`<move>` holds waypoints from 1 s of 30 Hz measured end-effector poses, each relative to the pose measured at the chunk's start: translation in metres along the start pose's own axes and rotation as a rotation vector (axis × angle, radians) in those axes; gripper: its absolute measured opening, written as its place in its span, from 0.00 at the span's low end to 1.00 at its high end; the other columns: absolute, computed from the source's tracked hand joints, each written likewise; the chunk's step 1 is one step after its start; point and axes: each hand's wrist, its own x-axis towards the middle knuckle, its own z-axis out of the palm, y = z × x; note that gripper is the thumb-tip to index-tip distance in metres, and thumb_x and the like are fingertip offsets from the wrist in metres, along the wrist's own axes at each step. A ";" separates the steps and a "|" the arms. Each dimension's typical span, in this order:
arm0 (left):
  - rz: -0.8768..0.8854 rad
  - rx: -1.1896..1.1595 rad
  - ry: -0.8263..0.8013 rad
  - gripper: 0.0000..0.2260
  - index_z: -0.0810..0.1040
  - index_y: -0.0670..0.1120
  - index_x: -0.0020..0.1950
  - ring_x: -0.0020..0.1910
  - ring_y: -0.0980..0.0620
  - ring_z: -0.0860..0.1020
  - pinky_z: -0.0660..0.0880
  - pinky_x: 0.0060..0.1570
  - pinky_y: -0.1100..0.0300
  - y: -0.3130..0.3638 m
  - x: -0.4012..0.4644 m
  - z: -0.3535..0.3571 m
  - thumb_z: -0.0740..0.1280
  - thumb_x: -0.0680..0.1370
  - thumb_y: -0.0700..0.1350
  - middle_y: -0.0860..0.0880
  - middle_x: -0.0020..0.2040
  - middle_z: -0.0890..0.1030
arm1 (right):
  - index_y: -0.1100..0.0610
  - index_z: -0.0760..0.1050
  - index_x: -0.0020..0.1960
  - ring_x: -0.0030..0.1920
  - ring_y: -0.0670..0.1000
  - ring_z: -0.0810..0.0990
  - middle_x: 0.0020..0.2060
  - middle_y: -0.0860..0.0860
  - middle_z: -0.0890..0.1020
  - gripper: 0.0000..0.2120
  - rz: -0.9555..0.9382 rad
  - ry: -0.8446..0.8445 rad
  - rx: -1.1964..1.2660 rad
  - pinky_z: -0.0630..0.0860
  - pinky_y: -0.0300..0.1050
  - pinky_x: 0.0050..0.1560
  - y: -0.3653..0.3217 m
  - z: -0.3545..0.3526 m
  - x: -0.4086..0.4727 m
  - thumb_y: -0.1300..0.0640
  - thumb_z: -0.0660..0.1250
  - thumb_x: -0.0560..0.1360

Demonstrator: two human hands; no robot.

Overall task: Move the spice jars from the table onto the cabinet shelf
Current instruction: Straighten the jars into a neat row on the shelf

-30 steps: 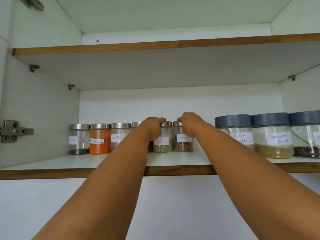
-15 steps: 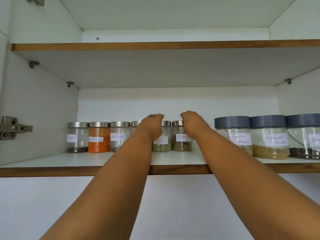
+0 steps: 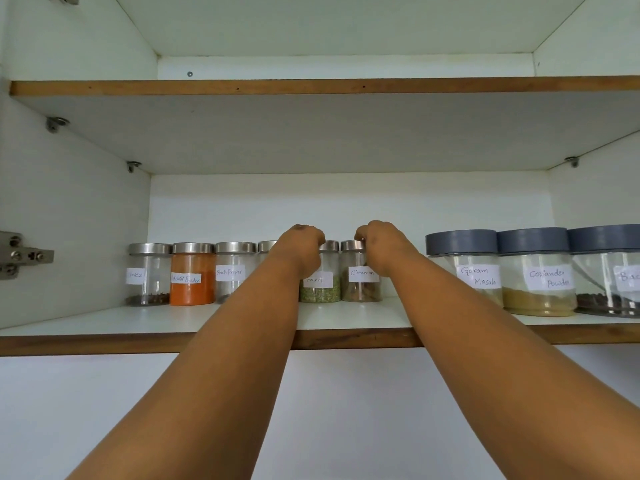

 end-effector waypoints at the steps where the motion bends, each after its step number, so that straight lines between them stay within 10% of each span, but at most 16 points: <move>1: 0.005 -0.001 -0.001 0.19 0.76 0.41 0.62 0.59 0.43 0.74 0.73 0.56 0.54 -0.001 0.000 0.000 0.60 0.72 0.31 0.41 0.59 0.78 | 0.60 0.70 0.69 0.62 0.56 0.73 0.63 0.56 0.72 0.24 -0.010 0.012 -0.005 0.72 0.45 0.56 0.000 0.003 -0.001 0.71 0.62 0.74; 10: 0.027 -0.197 0.195 0.24 0.67 0.46 0.73 0.71 0.44 0.67 0.65 0.68 0.53 0.009 -0.011 -0.005 0.62 0.77 0.39 0.45 0.72 0.69 | 0.59 0.68 0.70 0.62 0.56 0.71 0.63 0.57 0.72 0.30 -0.137 0.416 0.014 0.71 0.46 0.58 -0.023 -0.019 -0.030 0.75 0.65 0.70; 18: 0.358 -0.418 0.368 0.18 0.73 0.47 0.66 0.66 0.48 0.70 0.66 0.60 0.58 0.122 -0.033 -0.058 0.63 0.76 0.41 0.48 0.63 0.77 | 0.61 0.76 0.58 0.53 0.56 0.75 0.52 0.57 0.78 0.12 -0.292 0.686 0.001 0.72 0.50 0.52 0.034 -0.108 -0.088 0.61 0.58 0.79; 30: 0.125 0.024 -0.077 0.21 0.71 0.44 0.69 0.67 0.44 0.70 0.70 0.63 0.52 0.218 -0.036 -0.051 0.61 0.80 0.54 0.44 0.67 0.74 | 0.58 0.78 0.56 0.49 0.54 0.77 0.51 0.55 0.80 0.15 0.016 0.093 -0.030 0.74 0.47 0.48 0.160 -0.126 -0.135 0.53 0.56 0.82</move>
